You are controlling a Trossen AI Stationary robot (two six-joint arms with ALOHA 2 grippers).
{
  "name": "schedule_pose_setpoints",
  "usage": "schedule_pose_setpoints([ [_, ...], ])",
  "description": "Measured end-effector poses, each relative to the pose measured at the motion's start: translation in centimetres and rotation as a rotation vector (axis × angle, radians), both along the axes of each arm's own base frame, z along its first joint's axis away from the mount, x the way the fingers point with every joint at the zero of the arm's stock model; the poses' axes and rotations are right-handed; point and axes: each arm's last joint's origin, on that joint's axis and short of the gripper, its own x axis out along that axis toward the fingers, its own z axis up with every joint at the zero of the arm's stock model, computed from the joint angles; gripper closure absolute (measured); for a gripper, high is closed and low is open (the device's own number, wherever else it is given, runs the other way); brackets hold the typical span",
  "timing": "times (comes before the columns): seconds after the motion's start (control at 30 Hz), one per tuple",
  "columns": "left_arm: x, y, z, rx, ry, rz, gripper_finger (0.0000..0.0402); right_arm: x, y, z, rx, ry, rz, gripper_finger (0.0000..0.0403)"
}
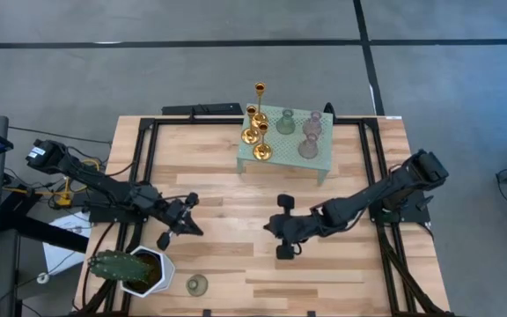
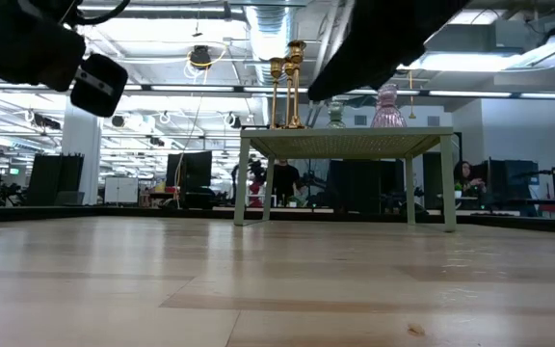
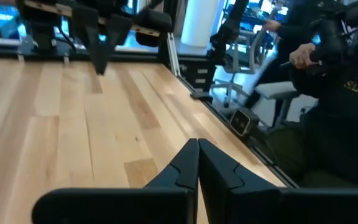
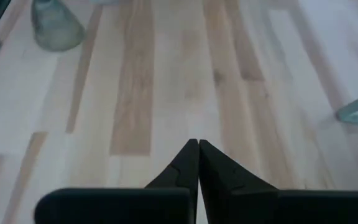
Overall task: Pick & Place candle stick holders
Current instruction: Put the green candle holder on the shelf aligned with the other green candle holder
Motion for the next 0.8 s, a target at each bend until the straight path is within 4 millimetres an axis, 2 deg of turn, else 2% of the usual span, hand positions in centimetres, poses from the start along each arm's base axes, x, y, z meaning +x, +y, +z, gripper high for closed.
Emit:
schedule_pose_setpoints([
  [0.13, 0.0, 0.0, -0.2, 0.008, 0.016, -0.018, 0.0394, 0.2, -0.2, -0.7, -0.007, -0.152, 0.025, 0.0402],
  [0.3, 0.0, 0.0, -0.2, 0.053, -0.007, -0.017, 0.0394, 1.2, -0.4, -0.7, 0.069, -0.36, 0.28, 0.0402],
  [0.4, 0.0, 0.0, -0.2, 0.054, -0.008, -0.017, 0.0394, 1.5, -0.9, -0.9, 0.111, -0.368, 0.331, 0.0402],
  [0.63, 0.0, -0.1, -0.2, 0.032, 0.005, -0.02, 0.0394, 1.9, -2.5, -1.3, 0.205, -0.311, 0.222, 0.0402],
  [0.8, -0.1, -0.2, -0.2, 0.034, 0.006, -0.061, 0.0394, 1.9, -2.7, -1.3, 0.214, -0.308, 0.214, 0.0402],
])
